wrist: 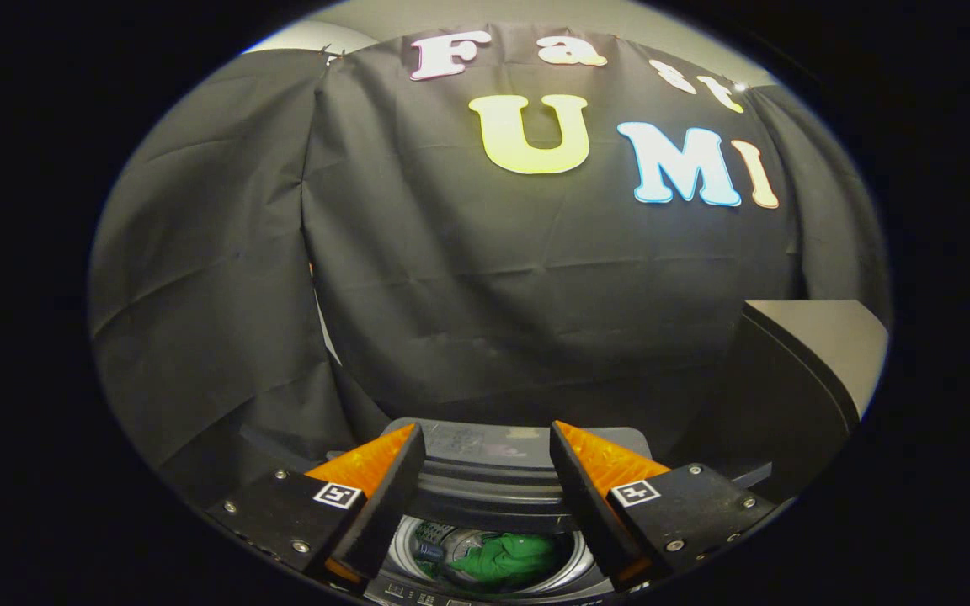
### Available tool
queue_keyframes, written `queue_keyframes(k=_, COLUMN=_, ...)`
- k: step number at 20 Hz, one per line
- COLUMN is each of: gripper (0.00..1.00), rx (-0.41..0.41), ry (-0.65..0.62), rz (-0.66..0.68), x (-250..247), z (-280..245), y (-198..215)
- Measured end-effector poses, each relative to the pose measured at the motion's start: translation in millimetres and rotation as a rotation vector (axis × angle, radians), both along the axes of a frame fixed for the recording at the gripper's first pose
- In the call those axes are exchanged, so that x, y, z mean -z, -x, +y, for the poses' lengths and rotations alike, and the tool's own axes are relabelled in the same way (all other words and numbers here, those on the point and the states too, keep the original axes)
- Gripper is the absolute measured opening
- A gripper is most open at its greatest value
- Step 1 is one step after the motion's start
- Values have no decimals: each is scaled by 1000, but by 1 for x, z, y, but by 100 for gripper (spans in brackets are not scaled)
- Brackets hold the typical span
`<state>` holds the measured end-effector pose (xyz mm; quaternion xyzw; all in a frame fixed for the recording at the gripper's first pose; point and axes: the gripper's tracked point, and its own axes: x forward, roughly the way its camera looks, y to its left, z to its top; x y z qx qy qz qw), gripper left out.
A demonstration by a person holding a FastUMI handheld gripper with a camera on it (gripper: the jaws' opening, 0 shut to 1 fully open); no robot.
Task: Put the clothes into the washing machine and then close the washing machine lid.
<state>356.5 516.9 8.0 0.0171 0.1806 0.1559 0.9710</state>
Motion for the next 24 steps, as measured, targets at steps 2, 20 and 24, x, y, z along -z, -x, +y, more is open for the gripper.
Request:
queue_keyframes(k=2, gripper=92, rx=4, ry=3, rz=0, x=8, z=-3, y=15)
queue_keyframes(k=20, gripper=94, rx=65, ry=-28, rz=-29, x=-20, z=-40, y=80)
queue_keyframes(k=24, gripper=94, rx=75, ry=-27, rz=-62, x=-37, z=-83, y=117)
